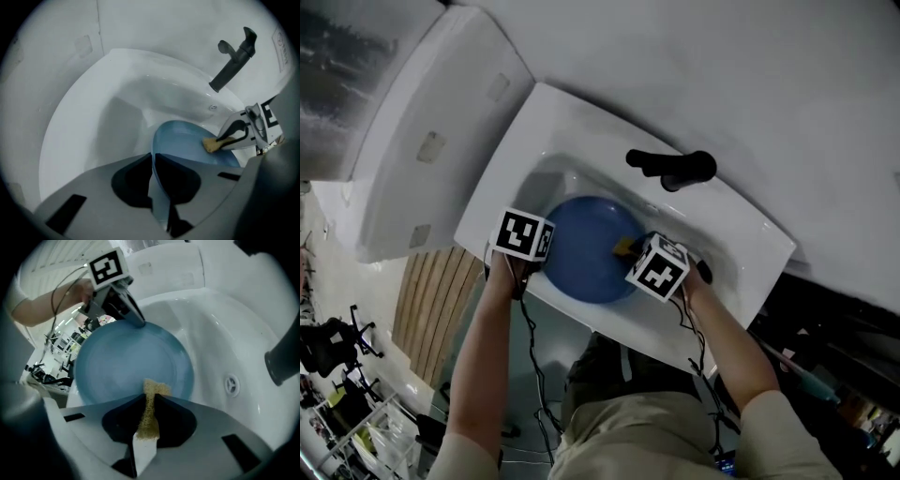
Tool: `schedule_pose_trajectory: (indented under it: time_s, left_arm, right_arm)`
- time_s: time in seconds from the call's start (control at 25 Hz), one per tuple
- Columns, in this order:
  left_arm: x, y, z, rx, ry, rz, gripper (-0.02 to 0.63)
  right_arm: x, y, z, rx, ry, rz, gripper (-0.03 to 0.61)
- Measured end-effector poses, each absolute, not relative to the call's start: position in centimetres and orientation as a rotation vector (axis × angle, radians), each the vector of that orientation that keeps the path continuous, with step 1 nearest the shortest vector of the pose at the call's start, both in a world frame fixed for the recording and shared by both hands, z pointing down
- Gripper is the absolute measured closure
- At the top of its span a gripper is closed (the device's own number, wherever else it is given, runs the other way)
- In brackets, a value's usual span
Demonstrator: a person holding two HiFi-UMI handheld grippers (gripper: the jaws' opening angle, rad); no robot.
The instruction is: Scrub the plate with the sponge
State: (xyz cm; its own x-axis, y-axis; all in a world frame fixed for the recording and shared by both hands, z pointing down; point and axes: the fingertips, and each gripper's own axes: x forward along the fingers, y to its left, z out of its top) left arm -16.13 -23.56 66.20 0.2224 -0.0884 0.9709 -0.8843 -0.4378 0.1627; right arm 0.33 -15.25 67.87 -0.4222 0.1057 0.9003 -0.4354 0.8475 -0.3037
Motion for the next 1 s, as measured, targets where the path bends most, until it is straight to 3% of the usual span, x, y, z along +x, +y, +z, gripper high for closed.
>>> schedule_pose_trajectory:
  time_s: [0.36,0.56,1.0]
  left_arm:
    - [-16.2,-23.1,65.8,1.724,-0.893,1.244,0.588]
    - [-16.6,-22.9,65.7,1.708,-0.884,1.218,0.584]
    - [-17.2,-22.8,65.8,1.712,-0.887,1.284,0.577]
  right_arm:
    - [-8.5,-8.3,60.2,-0.123,-2.246,0.826,0.511]
    - [-13.1,-12.4,61.4,0.048,-2.366,0.838,0.509]
    - [-9.7,-22.6,69.7,0.497,-2.161,0.621,0.511]
